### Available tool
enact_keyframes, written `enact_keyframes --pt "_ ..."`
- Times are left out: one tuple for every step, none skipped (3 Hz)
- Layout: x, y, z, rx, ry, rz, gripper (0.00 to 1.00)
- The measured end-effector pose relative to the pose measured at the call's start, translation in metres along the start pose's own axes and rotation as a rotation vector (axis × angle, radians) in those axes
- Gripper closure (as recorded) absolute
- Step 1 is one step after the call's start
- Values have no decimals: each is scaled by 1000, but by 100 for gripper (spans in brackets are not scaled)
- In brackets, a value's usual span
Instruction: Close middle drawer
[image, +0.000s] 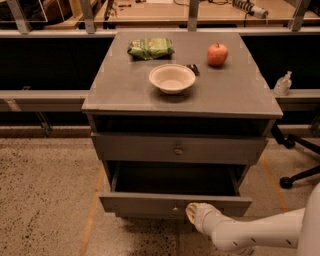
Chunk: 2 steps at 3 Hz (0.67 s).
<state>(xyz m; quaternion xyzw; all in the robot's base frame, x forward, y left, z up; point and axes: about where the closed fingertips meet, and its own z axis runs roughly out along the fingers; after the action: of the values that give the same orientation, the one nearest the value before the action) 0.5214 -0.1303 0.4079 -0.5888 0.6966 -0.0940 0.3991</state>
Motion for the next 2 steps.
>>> enact_keyframes --pt "5 -3 5 43 29 -3 100" --pt "5 -3 5 43 29 -3 100"
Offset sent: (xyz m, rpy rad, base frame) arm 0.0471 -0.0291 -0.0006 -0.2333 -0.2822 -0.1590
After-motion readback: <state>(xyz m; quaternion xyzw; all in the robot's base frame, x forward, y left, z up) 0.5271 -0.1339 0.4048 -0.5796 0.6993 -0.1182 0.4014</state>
